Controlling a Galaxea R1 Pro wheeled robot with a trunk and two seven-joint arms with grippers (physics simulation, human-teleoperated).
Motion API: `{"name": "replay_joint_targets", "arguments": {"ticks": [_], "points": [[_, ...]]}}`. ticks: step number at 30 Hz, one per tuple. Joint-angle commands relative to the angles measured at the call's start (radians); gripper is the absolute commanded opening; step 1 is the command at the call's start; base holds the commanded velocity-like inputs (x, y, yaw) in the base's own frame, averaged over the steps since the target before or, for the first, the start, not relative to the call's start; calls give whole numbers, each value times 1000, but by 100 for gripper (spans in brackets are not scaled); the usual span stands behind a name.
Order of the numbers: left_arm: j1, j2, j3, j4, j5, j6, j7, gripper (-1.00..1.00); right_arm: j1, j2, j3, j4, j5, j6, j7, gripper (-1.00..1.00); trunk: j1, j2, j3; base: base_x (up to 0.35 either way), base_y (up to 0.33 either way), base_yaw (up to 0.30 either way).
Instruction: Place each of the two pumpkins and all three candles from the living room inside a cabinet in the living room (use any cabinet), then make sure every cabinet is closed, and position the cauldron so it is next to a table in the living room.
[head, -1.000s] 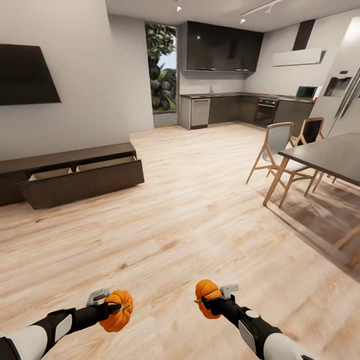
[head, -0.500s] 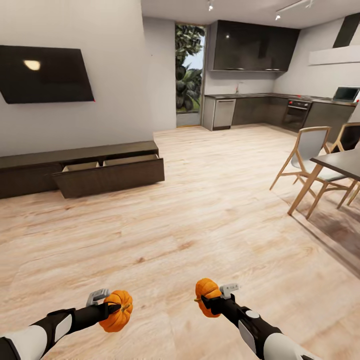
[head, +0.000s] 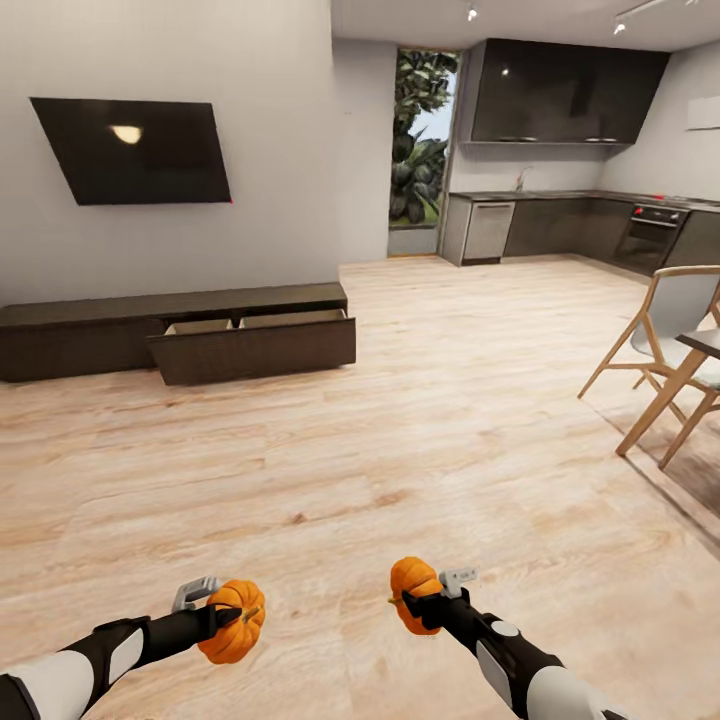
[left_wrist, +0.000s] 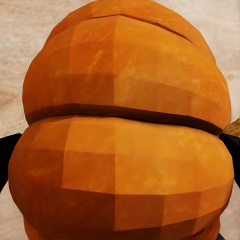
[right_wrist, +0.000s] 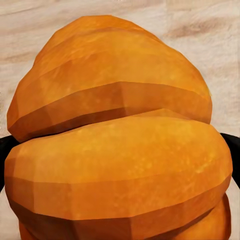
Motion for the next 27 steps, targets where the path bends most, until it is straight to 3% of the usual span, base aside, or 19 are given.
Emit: {"name": "replay_joint_targets", "arguments": {"ticks": [1,7,27], "points": [[0,0,1,0,0,0,0,-100,0,0,0,0,0,0,0,-100,0,0,1,118,-140,246],[0,0,1,0,0,0,-1,-100,0,0,0,0,0,0,0,-100,0,0,5,203,-126,262],[0,1,1,1,2,0,0,-100,0,-2,0,0,0,0,2,-100,0,0,18,333,-4,248]]}}
